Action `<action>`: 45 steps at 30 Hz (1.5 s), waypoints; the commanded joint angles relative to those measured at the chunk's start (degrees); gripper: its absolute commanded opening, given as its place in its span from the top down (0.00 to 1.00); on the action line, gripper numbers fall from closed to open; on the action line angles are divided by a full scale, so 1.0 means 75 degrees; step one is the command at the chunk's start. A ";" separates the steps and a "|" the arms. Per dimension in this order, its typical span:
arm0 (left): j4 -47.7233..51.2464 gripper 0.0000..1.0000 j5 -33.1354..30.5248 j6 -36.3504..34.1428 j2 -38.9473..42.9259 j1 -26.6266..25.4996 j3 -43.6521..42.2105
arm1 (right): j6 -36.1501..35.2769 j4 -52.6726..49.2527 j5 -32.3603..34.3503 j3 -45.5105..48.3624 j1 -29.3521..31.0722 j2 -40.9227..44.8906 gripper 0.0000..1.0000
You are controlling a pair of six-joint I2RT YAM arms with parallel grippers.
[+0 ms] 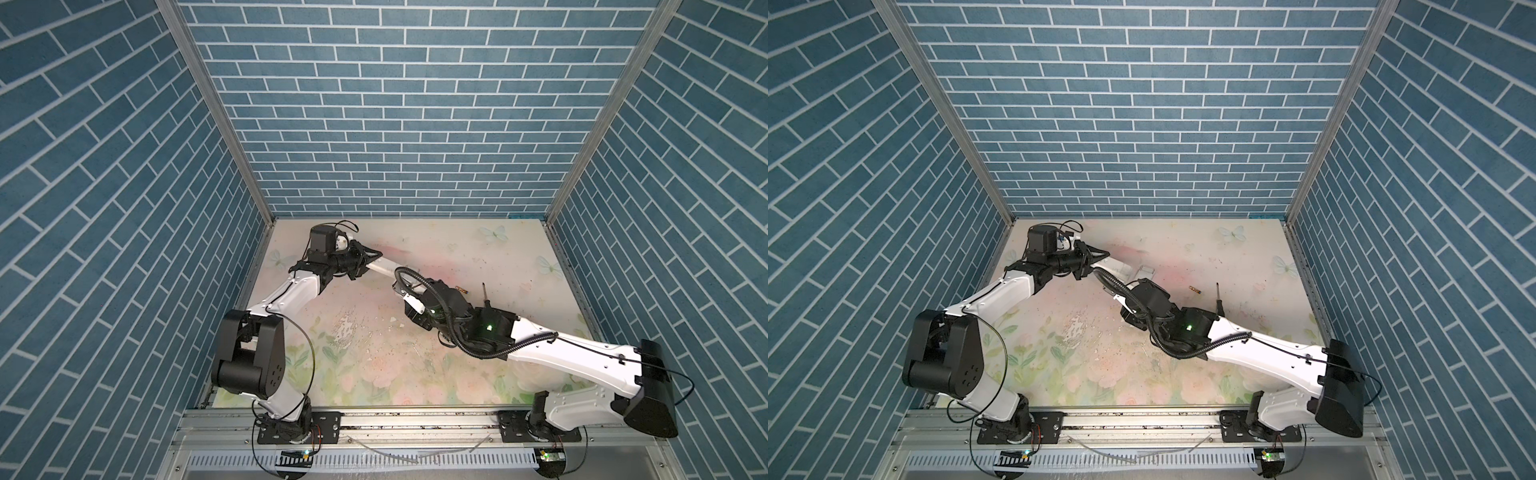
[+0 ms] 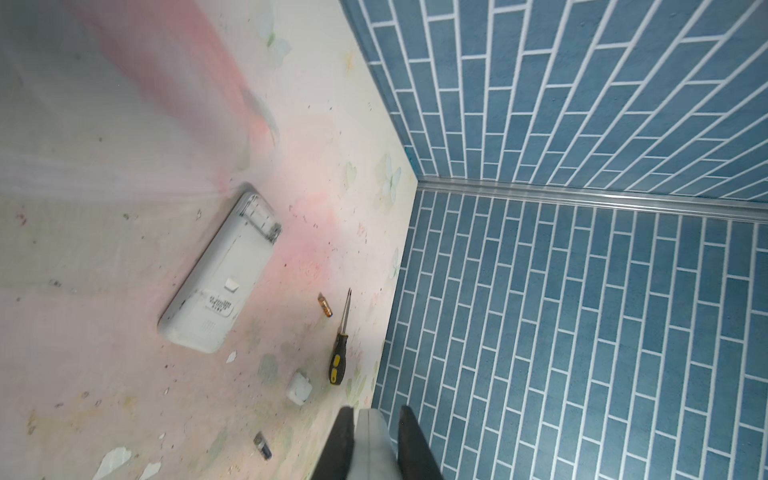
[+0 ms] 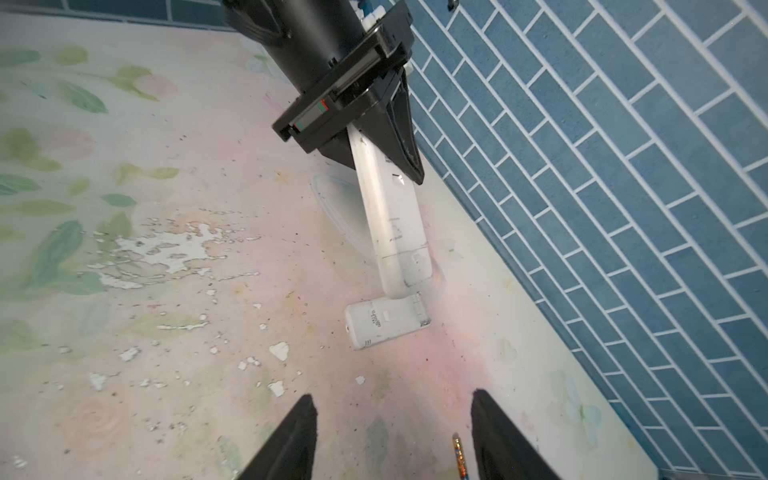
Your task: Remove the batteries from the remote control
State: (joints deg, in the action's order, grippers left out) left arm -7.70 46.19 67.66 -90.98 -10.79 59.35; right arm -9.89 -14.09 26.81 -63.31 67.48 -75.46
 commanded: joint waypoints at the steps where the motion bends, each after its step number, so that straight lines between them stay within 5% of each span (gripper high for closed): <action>1: -0.2314 1.00 -0.0184 0.0348 0.0050 0.0020 -0.0685 | 0.1712 -0.0797 -0.0808 -0.0243 -0.0273 0.0079 0.40; 7: -0.6189 1.00 -0.0619 0.1751 -0.0330 -0.0014 -0.1972 | 0.3864 -0.0590 -0.2409 -0.0513 -0.1335 0.0129 0.44; 13: -0.8387 1.00 -0.0918 0.2580 -0.0895 -0.0233 -0.2390 | 0.5416 -0.0006 -0.3524 -0.0359 -0.2325 0.0294 0.46; 24: -0.8177 1.00 -0.1001 0.1888 -0.0234 -0.0687 -0.2722 | 0.6763 0.1237 -0.5159 -0.0129 -0.3584 0.0010 0.50; 45: -0.8682 1.00 -0.1214 0.2158 -0.0056 -0.0800 -0.2898 | 0.7366 0.1906 -0.6158 -0.1113 -0.3824 -0.1441 0.54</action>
State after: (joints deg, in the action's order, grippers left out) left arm -68.71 37.21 83.22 -90.87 -16.49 38.41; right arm 43.59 -1.67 -17.85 -68.05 38.96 -85.36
